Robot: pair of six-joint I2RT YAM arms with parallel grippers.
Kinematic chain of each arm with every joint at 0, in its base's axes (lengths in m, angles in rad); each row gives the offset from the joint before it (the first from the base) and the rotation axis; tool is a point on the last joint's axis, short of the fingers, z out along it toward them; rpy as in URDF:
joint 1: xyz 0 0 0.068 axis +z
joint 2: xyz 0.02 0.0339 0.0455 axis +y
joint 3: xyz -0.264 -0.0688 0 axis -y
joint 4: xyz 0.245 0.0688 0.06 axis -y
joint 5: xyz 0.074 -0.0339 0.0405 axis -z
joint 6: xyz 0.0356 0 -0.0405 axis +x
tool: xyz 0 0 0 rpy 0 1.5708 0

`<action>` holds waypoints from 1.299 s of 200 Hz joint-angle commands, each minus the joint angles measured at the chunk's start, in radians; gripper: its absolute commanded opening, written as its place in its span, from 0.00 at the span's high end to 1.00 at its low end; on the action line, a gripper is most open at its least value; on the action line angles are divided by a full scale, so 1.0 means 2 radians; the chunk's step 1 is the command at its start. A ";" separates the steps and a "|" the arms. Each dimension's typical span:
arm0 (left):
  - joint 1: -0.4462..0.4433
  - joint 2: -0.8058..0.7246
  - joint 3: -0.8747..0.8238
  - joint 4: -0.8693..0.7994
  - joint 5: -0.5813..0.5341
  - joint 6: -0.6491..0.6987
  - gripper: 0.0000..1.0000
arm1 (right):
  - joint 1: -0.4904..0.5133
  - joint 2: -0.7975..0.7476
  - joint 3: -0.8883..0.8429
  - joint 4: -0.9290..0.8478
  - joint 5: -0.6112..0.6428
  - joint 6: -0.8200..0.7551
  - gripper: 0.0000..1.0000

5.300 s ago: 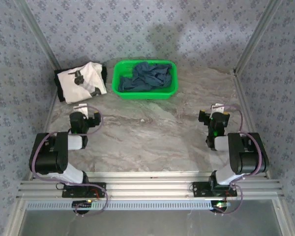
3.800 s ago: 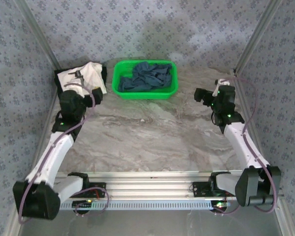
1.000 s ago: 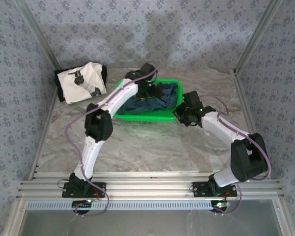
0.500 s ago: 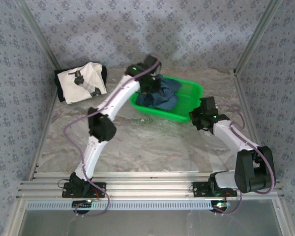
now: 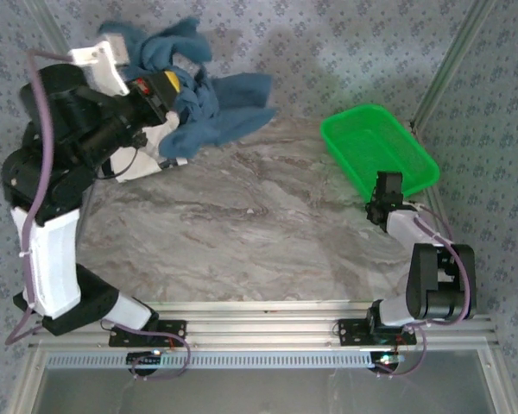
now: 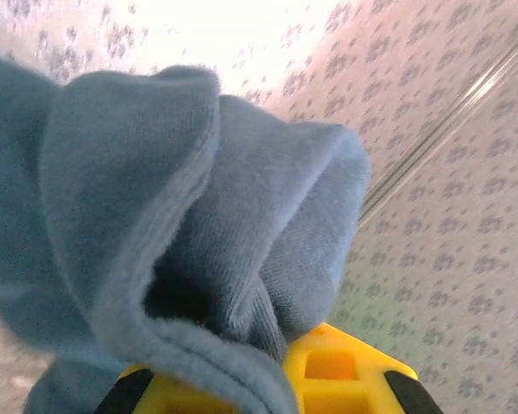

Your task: Fold and stack the t-shirts

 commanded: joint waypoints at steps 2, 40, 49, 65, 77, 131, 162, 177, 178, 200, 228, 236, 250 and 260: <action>0.002 0.033 -0.068 -0.017 0.020 0.023 1.00 | 0.000 0.006 -0.002 -0.063 0.068 0.113 1.00; 0.016 0.066 -0.069 -0.012 0.099 0.020 1.00 | 0.002 0.009 0.017 -0.093 0.083 0.118 0.72; 0.015 0.074 -0.065 -0.006 0.114 0.016 1.00 | -0.002 0.016 0.021 -0.053 0.061 0.080 0.48; 0.015 0.086 -0.053 0.007 0.141 0.002 1.00 | -0.012 0.027 0.046 -0.033 -0.015 0.018 0.28; 0.015 0.095 -0.039 0.012 0.155 -0.011 1.00 | -0.010 0.025 0.058 -0.022 -0.055 -0.022 0.19; 0.082 -0.034 -0.340 0.070 0.154 -0.094 1.00 | 0.055 -0.074 0.134 -0.167 -0.162 -0.309 0.00; 0.197 -0.192 -0.703 0.108 0.134 -0.152 0.57 | 0.161 -0.051 0.158 -0.229 -0.245 -0.453 0.00; 0.242 -0.249 -0.798 0.100 0.094 -0.156 0.36 | 0.185 0.002 0.167 -0.248 -0.292 -0.490 0.00; 0.244 -0.252 -0.801 0.099 0.093 -0.156 0.35 | 0.187 0.006 0.169 -0.248 -0.295 -0.491 0.00; 0.235 -0.273 -0.782 0.095 0.090 -0.145 0.23 | 0.215 0.073 0.217 -0.311 -0.311 -0.570 0.00; 0.082 -0.190 -0.686 0.106 0.138 -0.132 0.18 | 0.227 0.129 0.250 -0.325 -0.335 -0.623 0.02; 0.031 -0.153 -0.662 0.093 0.153 -0.130 0.18 | 0.227 0.145 0.259 -0.318 -0.344 -0.624 0.02; -0.034 -0.097 -0.624 0.055 0.172 -0.131 0.18 | 0.227 0.186 0.299 -0.344 -0.348 -0.654 0.03; -0.074 -0.075 -0.620 0.054 0.180 -0.139 0.19 | 0.227 0.214 0.326 -0.356 -0.350 -0.669 0.03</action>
